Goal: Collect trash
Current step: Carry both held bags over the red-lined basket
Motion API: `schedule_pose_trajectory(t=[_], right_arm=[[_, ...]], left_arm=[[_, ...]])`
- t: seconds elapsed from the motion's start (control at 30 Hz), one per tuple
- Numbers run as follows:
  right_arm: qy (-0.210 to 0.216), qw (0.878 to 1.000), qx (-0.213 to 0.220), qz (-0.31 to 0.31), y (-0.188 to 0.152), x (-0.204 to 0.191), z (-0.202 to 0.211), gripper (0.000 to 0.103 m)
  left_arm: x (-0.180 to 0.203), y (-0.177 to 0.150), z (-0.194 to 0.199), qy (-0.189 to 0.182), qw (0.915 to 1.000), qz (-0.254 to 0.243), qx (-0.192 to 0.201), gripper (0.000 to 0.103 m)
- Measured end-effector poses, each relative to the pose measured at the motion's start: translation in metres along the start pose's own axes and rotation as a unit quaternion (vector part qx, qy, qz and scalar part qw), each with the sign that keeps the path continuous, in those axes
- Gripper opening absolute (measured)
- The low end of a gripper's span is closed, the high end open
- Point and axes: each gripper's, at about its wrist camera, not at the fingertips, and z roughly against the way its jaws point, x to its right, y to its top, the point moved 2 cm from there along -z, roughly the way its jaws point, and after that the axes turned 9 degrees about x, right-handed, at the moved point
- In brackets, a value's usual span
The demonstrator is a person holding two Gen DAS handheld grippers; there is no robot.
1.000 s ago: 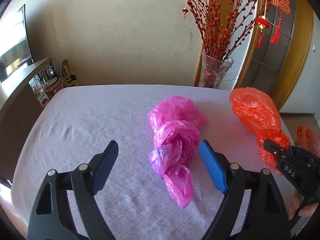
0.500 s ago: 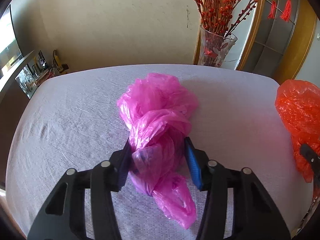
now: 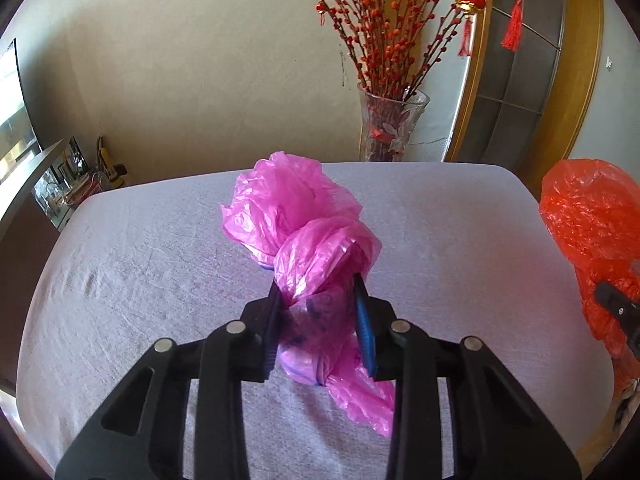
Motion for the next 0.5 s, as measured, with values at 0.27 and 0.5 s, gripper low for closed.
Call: schedule_pose_trajectory(t=[0.27, 0.5], right_arm=[[-0.010, 1.000, 0.020, -0.018, 0.000, 0.023, 0.026, 0.027], [-0.022, 0.999, 0.033, -0.035, 0.001, 0.046, 0.044, 0.027]], left_arm=[[0.043, 0.008, 0.028, -0.018, 0.9991, -0.031, 0.023, 0.032], [0.078, 0.008, 0.047, -0.040, 0.9968, -0.055, 0.042, 0.032]])
